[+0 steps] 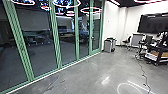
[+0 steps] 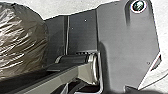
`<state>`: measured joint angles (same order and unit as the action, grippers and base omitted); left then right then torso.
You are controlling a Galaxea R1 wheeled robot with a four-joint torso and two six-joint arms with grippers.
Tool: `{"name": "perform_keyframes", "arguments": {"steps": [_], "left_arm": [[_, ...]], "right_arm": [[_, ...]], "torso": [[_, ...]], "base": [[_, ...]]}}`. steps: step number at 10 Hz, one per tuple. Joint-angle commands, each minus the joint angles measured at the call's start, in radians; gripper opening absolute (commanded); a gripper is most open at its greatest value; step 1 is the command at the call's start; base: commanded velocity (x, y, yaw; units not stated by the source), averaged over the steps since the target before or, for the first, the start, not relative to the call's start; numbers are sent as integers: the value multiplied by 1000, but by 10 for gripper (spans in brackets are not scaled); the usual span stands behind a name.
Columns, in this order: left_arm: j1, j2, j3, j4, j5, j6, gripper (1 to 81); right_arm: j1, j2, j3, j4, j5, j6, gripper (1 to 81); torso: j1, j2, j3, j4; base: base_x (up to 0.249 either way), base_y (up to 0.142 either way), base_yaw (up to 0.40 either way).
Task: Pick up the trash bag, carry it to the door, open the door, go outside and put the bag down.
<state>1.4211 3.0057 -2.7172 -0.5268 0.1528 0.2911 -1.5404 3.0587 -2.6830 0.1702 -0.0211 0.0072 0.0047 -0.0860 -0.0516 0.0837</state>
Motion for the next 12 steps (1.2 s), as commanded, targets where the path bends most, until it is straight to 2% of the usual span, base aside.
{"name": "perform_keyframes", "arguments": {"steps": [1, 6, 12], "left_arm": [[-69, -2, 2, 1, 70, 7, 10], [-69, 1, 2, 1, 70, 7, 10], [-69, 1, 2, 1, 70, 7, 10]], "right_arm": [[55, 5, 2, -8, -56, -4, 811], [55, 4, 0, -6, -56, -4, 811], [53, 2, 0, -6, -56, -4, 811]], "torso": [[0, 0, 0, 0], [0, 0, 0, 0], [0, 0, 0, 0]], "base": [[125, 0, 0], [124, 0, 0], [112, -71, 0]]}}
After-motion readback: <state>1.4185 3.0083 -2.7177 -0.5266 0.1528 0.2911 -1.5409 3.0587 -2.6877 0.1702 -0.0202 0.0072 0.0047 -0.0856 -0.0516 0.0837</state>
